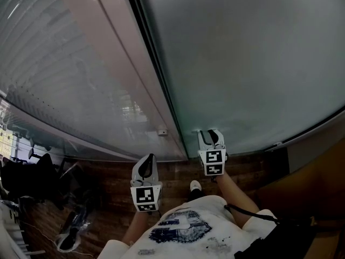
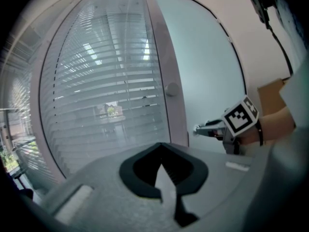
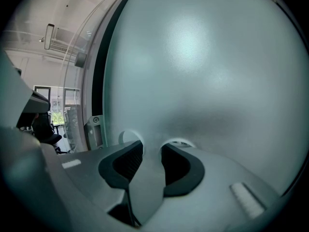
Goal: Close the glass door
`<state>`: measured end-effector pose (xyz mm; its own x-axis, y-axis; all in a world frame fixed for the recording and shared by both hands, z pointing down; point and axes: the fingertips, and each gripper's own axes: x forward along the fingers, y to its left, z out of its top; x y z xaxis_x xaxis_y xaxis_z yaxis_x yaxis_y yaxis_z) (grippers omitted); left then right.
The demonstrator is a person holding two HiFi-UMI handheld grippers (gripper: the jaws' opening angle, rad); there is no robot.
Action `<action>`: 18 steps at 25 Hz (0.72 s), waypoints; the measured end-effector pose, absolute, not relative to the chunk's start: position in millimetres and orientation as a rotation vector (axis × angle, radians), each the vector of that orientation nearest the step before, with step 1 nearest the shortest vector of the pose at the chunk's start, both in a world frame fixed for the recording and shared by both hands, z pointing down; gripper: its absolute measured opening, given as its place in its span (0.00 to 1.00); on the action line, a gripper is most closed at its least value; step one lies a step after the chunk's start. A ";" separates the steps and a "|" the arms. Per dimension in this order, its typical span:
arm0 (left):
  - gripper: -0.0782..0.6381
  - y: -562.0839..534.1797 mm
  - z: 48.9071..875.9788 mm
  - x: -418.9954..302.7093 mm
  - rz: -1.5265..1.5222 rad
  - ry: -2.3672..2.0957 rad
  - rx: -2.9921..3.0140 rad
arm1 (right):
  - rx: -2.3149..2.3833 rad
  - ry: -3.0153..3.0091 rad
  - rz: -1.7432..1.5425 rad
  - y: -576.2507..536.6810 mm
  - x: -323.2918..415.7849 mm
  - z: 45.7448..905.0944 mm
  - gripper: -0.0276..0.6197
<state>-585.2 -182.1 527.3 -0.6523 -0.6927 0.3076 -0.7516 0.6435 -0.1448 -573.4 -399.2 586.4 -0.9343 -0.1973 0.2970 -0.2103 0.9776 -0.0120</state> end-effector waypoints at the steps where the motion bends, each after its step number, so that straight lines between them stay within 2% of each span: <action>1: 0.11 -181.3 526.6 -583.6 0.387 -2.639 1.181 | 0.299 -2.826 0.065 -399.0 -573.0 585.6 0.23; 15: 0.11 -153.2 522.6 -546.5 0.383 -2.634 1.235 | 0.329 -2.785 0.127 -404.8 -574.8 596.0 0.25; 18: 0.11 -135.7 522.6 -533.0 0.379 -2.635 1.233 | 0.350 -2.759 0.166 -408.0 -570.2 597.1 0.28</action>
<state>-533.0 -135.7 522.6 -0.6291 -0.7200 0.2929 -0.7733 0.6177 -0.1427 -570.2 -408.0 597.1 -0.9067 -0.2203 0.3595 -0.2618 0.9625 -0.0704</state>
